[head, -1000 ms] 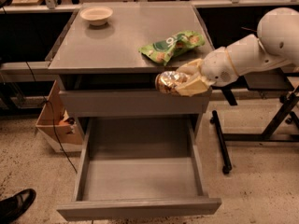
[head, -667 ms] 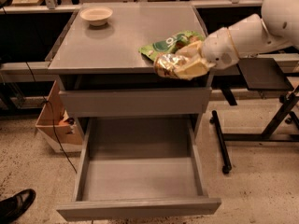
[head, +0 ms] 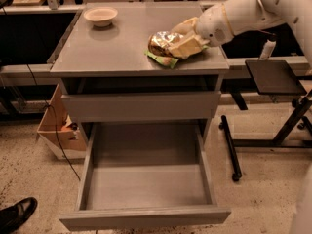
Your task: Pick orange can from middle drawer and place on counter
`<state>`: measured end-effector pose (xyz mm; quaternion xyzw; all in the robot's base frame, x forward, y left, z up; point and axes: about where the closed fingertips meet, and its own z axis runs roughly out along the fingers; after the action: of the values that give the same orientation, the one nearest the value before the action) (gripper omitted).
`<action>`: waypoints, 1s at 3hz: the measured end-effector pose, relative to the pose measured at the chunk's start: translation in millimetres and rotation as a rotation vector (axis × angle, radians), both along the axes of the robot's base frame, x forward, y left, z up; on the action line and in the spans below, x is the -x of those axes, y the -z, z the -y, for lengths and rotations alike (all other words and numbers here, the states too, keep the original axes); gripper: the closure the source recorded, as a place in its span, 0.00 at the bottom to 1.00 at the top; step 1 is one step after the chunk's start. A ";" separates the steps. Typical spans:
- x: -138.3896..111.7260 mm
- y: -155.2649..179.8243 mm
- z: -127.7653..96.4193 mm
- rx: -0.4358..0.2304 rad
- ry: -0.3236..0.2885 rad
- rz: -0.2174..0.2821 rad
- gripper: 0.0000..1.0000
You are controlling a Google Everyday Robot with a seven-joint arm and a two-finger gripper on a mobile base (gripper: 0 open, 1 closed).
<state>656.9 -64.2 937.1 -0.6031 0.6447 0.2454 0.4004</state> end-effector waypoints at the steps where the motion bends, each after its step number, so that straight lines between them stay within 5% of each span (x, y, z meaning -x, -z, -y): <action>1: -21.7 -15.0 -24.0 -0.026 -0.010 0.021 1.00; 3: -56.7 -25.8 -101.8 -0.016 0.048 0.125 1.00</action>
Offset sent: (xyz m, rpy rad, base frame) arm 0.0636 0.1077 0.0344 0.0244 -0.1645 -0.0573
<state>713.6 37.5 962.9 -0.5985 0.6307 0.2026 0.4505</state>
